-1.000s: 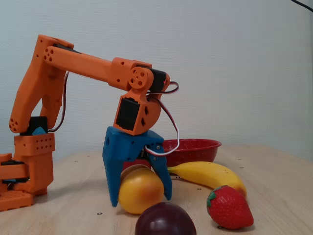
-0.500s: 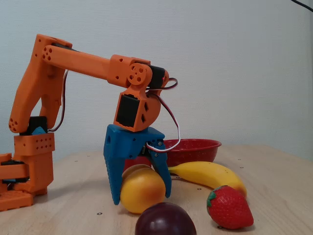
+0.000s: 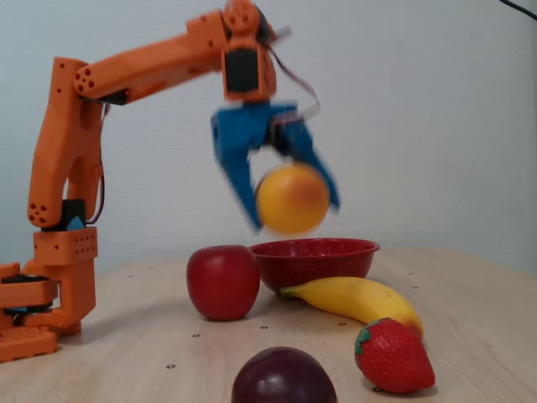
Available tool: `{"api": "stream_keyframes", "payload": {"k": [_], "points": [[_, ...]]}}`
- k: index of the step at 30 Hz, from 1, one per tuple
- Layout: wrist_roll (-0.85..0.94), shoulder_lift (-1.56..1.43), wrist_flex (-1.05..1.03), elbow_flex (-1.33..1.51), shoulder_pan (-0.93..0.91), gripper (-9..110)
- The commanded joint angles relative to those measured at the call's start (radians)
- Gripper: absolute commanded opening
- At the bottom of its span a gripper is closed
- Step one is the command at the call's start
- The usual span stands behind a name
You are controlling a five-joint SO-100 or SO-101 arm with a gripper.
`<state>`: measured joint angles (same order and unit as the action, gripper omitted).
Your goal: Put the peach in the red bowl.
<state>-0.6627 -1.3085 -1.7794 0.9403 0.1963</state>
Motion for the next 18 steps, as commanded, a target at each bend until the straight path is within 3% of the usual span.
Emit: {"api": "stream_keyframes", "payload": {"k": [1,11,18], "points": [[0.087,-0.181,-0.048,-0.130,-0.135,0],[0.304,-0.252,0.015,-0.167,-0.615,0],[0.350,-0.046,0.092,-0.213,-0.744,0]]}}
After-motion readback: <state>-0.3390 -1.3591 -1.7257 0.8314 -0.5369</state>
